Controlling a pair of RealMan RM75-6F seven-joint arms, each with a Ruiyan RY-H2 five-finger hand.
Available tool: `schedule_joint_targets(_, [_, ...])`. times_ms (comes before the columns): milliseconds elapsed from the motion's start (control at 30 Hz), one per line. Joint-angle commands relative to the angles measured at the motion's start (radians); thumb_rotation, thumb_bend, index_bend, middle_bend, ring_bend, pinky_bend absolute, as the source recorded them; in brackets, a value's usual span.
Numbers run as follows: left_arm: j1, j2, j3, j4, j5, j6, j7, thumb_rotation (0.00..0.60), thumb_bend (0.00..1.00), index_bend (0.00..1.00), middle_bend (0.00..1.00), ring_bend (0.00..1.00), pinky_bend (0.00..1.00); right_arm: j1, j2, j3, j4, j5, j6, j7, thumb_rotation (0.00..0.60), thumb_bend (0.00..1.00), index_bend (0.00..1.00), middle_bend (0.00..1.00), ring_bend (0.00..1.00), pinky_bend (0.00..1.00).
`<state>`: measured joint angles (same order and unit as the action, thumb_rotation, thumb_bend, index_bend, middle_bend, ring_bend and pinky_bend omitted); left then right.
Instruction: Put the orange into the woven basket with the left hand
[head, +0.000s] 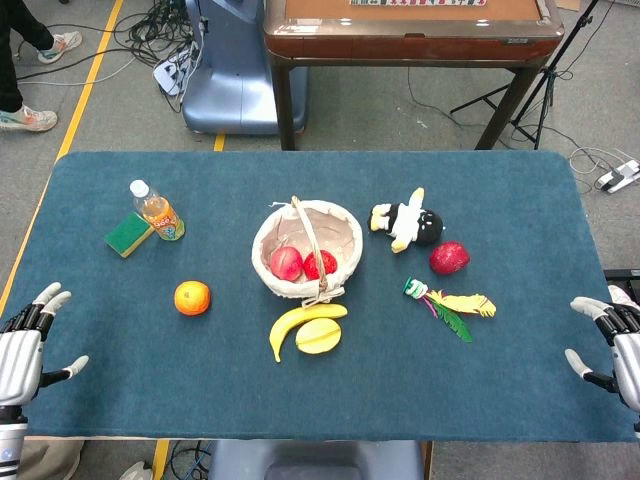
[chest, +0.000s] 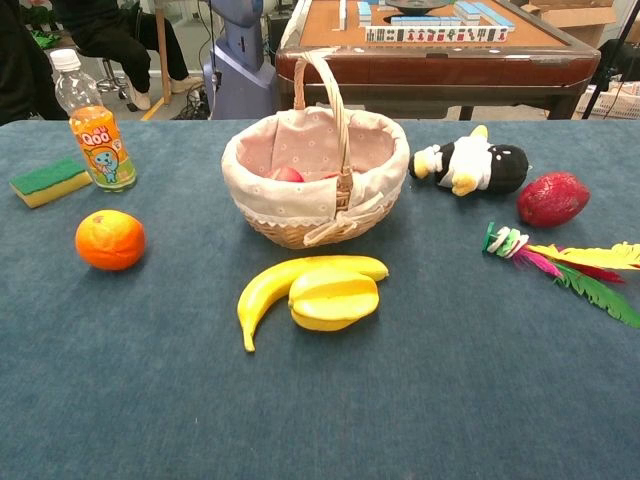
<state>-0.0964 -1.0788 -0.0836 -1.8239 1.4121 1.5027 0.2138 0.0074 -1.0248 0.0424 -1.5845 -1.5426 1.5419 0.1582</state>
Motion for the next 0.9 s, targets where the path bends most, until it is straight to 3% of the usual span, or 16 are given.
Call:
schedule_joint_targets(33, [0.000, 0.003, 0.006, -0.006, -0.007, -0.011, 0.003, 0.600, 0.12, 0.20, 0.11, 0.18, 0.26, 0.002, 0.005, -0.002, -0.007, 0.004, -0.008, -0.004, 0.600, 0.24, 0.26, 0.27, 0.21, 0.22])
schedule_joint_targets(467, [-0.013, 0.010, -0.002, 0.018, 0.010, -0.020, -0.045, 0.600, 0.12, 0.20, 0.11, 0.18, 0.25, -0.003, 0.014, 0.007, -0.012, -0.005, 0.021, -0.007, 0.600, 0.24, 0.26, 0.27, 0.21, 0.22])
schedule_joint_targets(700, [-0.087, 0.043, -0.006, 0.076, 0.048, -0.132, -0.113, 0.600, 0.12, 0.20, 0.11, 0.18, 0.25, -0.010, 0.026, 0.026, -0.031, -0.004, 0.059, -0.030, 0.600, 0.24, 0.26, 0.27, 0.21, 0.22])
schedule_joint_targets(900, [-0.190, 0.040, -0.018, 0.126, 0.049, -0.286, -0.182, 0.600, 0.12, 0.20, 0.11, 0.18, 0.25, -0.015, 0.039, 0.033, -0.057, -0.003, 0.073, -0.051, 0.600, 0.24, 0.26, 0.27, 0.21, 0.22])
